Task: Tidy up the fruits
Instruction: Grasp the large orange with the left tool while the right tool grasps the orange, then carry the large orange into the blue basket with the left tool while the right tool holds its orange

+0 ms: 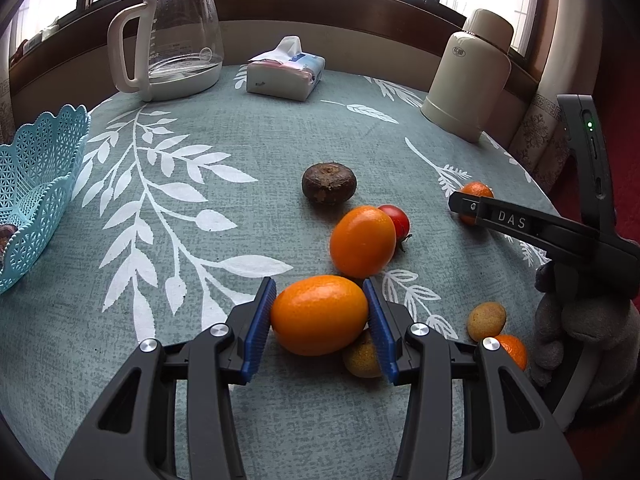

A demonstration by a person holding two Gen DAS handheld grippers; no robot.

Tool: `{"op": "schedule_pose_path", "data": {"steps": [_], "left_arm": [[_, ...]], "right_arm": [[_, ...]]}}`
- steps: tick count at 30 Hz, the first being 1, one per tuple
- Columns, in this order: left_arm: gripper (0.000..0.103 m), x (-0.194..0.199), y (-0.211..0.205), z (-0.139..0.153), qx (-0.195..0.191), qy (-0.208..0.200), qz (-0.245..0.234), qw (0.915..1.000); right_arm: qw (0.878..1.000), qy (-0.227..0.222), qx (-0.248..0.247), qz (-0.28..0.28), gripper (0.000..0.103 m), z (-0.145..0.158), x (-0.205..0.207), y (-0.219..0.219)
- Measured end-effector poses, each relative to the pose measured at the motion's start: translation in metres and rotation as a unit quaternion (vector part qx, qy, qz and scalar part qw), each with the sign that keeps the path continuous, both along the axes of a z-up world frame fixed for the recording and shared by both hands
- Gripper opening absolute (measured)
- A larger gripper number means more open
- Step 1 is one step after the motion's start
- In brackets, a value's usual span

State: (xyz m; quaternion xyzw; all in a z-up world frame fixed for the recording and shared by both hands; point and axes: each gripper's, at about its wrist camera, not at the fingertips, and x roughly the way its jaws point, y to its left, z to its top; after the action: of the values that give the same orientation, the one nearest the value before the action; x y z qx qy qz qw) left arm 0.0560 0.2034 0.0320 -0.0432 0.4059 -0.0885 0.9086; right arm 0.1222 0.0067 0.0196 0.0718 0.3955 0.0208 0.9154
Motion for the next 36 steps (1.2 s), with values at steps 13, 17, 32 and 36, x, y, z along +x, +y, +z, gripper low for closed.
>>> {"op": "schedule_pose_path", "data": {"steps": [13, 17, 32, 36], "left_arm": [[0.046, -0.006, 0.006, 0.005, 0.000, -0.015, 0.015, 0.9998], [0.047, -0.009, 0.013, 0.010, 0.005, -0.025, 0.026, 0.9993], [0.047, -0.015, 0.060, 0.040, 0.023, -0.074, 0.101, 0.9919], [0.047, -0.016, 0.077, 0.045, 0.025, -0.082, 0.125, 0.9884]], "right_arm": [[1.000, -0.012, 0.020, -0.001, 0.036, 0.004, -0.010, 0.000], [1.000, -0.018, 0.025, 0.005, 0.036, 0.007, -0.016, 0.004], [0.999, -0.024, 0.036, 0.017, 0.036, 0.011, -0.031, 0.016], [0.999, -0.024, 0.037, 0.017, 0.036, 0.011, -0.031, 0.016]]}}
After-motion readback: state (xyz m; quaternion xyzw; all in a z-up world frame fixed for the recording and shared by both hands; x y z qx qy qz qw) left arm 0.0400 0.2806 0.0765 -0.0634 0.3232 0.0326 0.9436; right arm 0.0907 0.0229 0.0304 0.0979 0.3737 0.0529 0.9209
